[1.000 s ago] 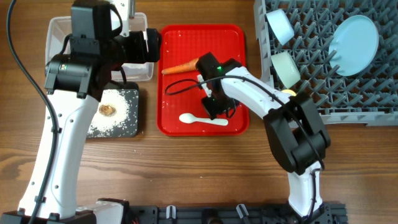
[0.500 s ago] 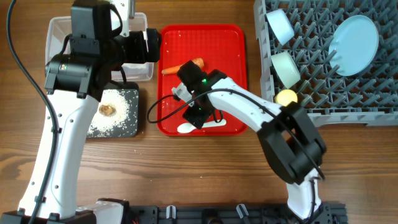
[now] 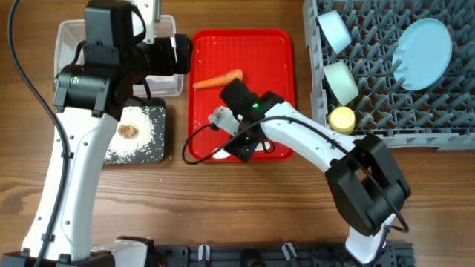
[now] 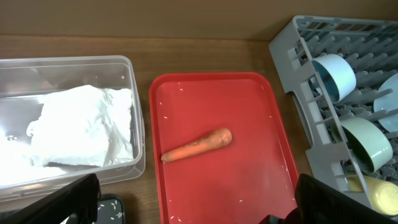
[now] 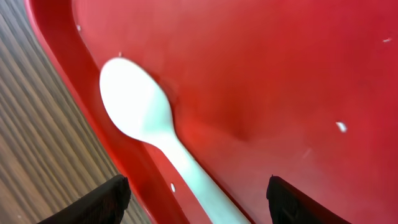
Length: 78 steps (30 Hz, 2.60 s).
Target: Sort waste into correct bins and load items into the dishwasher rack
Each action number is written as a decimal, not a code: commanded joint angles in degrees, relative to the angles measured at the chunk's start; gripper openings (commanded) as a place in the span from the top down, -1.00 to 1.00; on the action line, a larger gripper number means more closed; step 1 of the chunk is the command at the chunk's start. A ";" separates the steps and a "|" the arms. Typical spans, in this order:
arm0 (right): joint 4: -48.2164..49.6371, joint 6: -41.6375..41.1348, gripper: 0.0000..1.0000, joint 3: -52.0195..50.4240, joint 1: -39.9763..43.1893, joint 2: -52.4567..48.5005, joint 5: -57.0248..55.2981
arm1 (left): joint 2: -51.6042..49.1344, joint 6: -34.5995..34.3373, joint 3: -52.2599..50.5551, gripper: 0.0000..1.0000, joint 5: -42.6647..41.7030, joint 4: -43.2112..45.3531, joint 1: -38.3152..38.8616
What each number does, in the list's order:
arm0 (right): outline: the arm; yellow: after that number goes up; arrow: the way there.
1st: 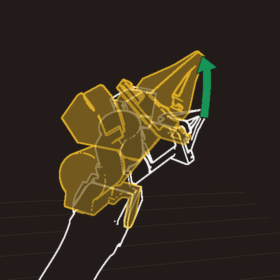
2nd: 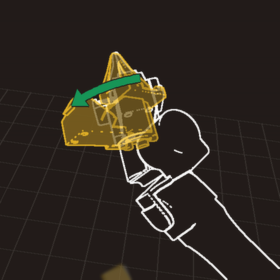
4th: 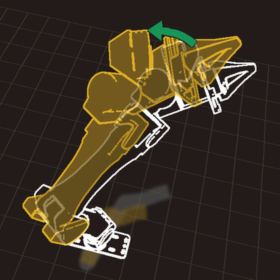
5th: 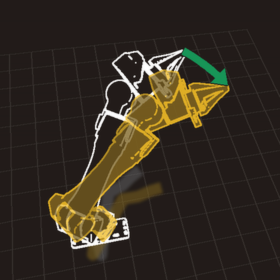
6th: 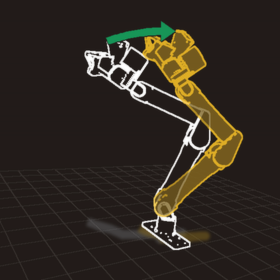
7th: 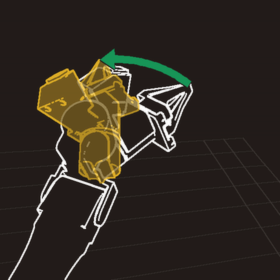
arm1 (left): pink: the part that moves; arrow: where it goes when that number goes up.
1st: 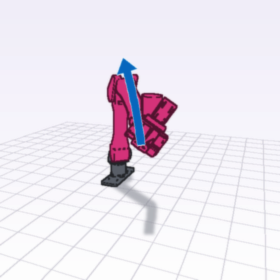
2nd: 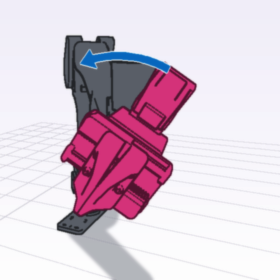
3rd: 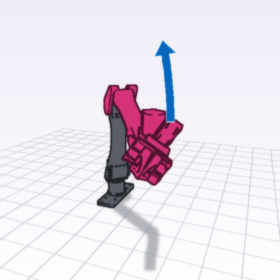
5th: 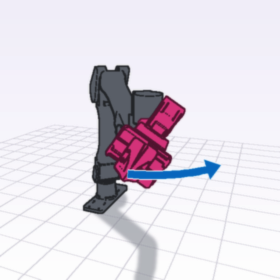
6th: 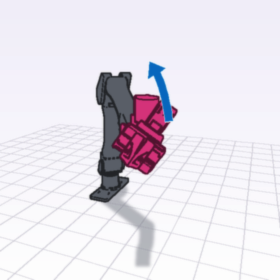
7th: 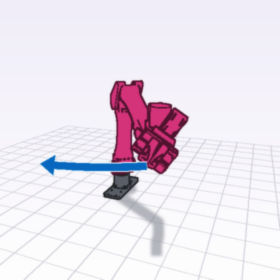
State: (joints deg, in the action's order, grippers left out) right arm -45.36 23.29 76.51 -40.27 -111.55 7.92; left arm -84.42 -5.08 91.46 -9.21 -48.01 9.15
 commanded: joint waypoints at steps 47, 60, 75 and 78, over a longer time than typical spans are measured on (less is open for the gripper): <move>19.58 -12.92 0.92 -4.79 3.56 -8.04 1.11 | -0.11 -0.33 0.07 -1.00 0.11 0.13 -0.26; 6.64 -17.42 0.91 2.58 5.75 -2.34 1.20 | -0.11 -0.33 0.07 -1.00 0.11 0.13 -0.26; 7.61 -5.68 -0.91 3.06 5.51 -2.01 10.21 | -0.11 -0.33 0.07 -1.00 0.11 0.13 -0.26; 8.96 -3.69 -0.96 2.97 4.90 -3.19 9.66 | -0.11 -0.33 0.07 -1.00 0.11 0.13 -0.26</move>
State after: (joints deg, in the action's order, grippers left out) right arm -37.60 15.64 78.15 -34.74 -115.39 15.44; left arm -84.42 -5.08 91.46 -9.23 -48.01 9.15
